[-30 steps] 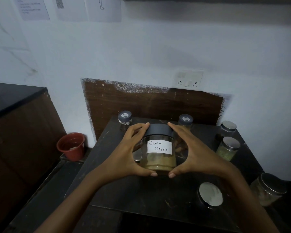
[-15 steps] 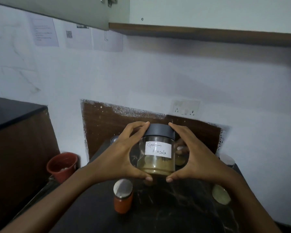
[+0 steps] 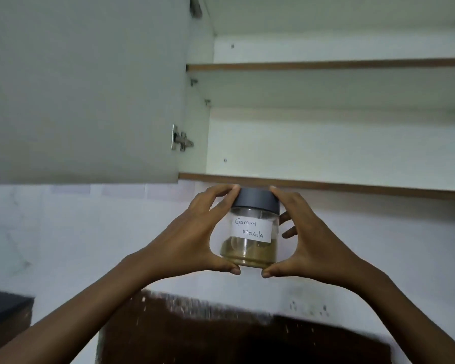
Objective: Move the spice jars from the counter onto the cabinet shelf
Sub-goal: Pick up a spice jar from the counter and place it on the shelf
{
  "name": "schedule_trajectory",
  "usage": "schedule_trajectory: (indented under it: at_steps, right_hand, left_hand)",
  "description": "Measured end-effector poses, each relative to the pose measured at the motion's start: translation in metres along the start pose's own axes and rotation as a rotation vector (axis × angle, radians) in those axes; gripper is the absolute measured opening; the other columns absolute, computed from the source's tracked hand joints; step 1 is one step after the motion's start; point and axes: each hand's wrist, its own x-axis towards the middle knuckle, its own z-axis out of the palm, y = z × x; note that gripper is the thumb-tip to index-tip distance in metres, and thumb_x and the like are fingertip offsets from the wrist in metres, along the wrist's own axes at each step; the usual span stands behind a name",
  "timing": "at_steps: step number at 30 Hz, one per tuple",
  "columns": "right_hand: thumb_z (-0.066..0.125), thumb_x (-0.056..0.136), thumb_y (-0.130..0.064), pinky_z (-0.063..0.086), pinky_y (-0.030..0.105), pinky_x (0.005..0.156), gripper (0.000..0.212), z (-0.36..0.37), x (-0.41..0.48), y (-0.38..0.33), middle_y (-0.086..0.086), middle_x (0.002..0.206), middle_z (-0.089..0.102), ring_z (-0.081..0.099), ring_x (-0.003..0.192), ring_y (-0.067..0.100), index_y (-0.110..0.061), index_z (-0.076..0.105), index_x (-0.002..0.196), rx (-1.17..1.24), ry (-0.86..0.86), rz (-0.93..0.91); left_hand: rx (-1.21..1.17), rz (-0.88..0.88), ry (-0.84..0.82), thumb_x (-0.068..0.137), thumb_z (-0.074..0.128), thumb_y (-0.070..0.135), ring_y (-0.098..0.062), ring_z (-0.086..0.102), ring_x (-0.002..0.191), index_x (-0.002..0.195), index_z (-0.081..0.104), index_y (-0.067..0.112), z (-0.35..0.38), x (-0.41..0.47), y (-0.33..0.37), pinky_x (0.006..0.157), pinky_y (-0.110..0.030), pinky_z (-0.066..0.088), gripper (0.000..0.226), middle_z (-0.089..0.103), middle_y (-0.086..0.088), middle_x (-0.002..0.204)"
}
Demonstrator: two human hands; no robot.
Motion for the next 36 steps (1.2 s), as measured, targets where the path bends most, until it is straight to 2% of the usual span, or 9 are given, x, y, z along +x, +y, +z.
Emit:
schedule_trajectory:
  at_steps: [5, 7, 9, 13, 19, 28, 32, 36]
  right_hand:
    - [0.088, 0.047, -0.046, 0.045, 0.01, 0.074, 0.126, -0.007, 0.07, 0.021, -0.029, 0.138, 0.019, 0.042, 0.108, -0.005, -0.038, 0.008, 0.144, -0.061, 0.083, -0.083]
    - [0.088, 0.047, -0.045, 0.041, 0.007, 0.073, 0.125, -0.011, 0.097, 0.027, -0.027, 0.138, 0.019, 0.044, 0.106, -0.005, -0.038, 0.008, 0.143, -0.094, 0.114, -0.106]
    - [0.088, 0.047, -0.043, 0.043, 0.01, 0.071, 0.125, -0.015, 0.123, 0.031, -0.026, 0.138, 0.018, 0.048, 0.102, -0.002, -0.041, 0.007, 0.142, -0.132, 0.147, -0.119]
    - [0.088, 0.048, -0.04, 0.047, 0.019, 0.069, 0.125, -0.018, 0.17, 0.04, -0.024, 0.141, 0.016, 0.052, 0.096, 0.006, -0.038, 0.007, 0.143, -0.228, 0.182, -0.132]
    - [0.089, 0.051, -0.035, 0.043, 0.022, 0.068, 0.121, -0.007, 0.219, 0.057, -0.017, 0.148, 0.017, 0.054, 0.086, 0.011, -0.032, 0.01, 0.144, -0.33, 0.177, -0.087]
    - [0.09, 0.052, -0.025, 0.047, 0.03, 0.078, 0.121, 0.024, 0.238, 0.082, -0.01, 0.148, 0.022, 0.055, 0.087, 0.015, -0.027, 0.011, 0.144, -0.224, 0.12, 0.038]
    - [0.088, 0.053, -0.015, 0.049, 0.033, 0.083, 0.119, 0.028, 0.245, 0.087, -0.011, 0.147, 0.019, 0.055, 0.093, 0.018, -0.026, 0.012, 0.144, -0.126, 0.075, 0.05]
    - [0.086, 0.056, -0.017, 0.046, 0.038, 0.095, 0.115, 0.038, 0.25, 0.093, -0.011, 0.15, 0.013, 0.04, 0.123, 0.016, -0.026, 0.011, 0.144, -0.014, 0.062, 0.037]
  left_hand:
    - [0.13, 0.064, 0.088, 0.056, 0.083, 0.053, 0.007, 0.013, 0.131, 0.146, -0.002, 0.039, -0.025, 0.054, -0.045, 0.1, -0.012, 0.026, 0.125, 0.008, 0.021, 0.147]
    - [0.215, 0.092, 0.151, 0.055, 0.084, 0.051, 0.001, 0.015, 0.132, 0.148, 0.001, 0.032, -0.034, 0.074, -0.06, 0.102, -0.016, 0.025, 0.126, 0.013, 0.012, 0.15]
    - [0.314, 0.102, 0.205, 0.054, 0.084, 0.052, -0.009, 0.018, 0.133, 0.149, 0.003, 0.024, -0.042, 0.093, -0.076, 0.103, -0.022, 0.027, 0.128, 0.017, 0.003, 0.151]
    - [0.431, 0.055, 0.272, 0.056, 0.083, 0.052, -0.021, 0.022, 0.136, 0.15, 0.004, 0.018, -0.05, 0.123, -0.104, 0.108, -0.038, 0.028, 0.128, 0.019, -0.002, 0.152]
    - [0.542, -0.076, 0.232, 0.064, 0.079, 0.05, -0.023, 0.017, 0.138, 0.149, -0.003, 0.014, -0.041, 0.156, -0.137, 0.111, -0.037, 0.019, 0.124, 0.012, -0.005, 0.154]
    - [0.749, -0.14, 0.122, 0.064, 0.073, 0.06, -0.023, 0.021, 0.139, 0.149, 0.005, 0.013, -0.024, 0.169, -0.169, 0.113, -0.049, 0.001, 0.119, 0.02, -0.005, 0.153]
    - [0.772, -0.199, 0.115, 0.06, 0.072, 0.066, -0.02, 0.02, 0.139, 0.149, 0.004, 0.013, -0.022, 0.164, -0.17, 0.112, -0.052, -0.004, 0.123, 0.022, -0.002, 0.152]
    - [0.857, -0.26, 0.048, 0.068, 0.061, 0.071, -0.025, 0.003, 0.145, 0.149, -0.001, 0.01, -0.024, 0.153, -0.167, 0.109, -0.058, -0.013, 0.119, 0.01, -0.005, 0.157]
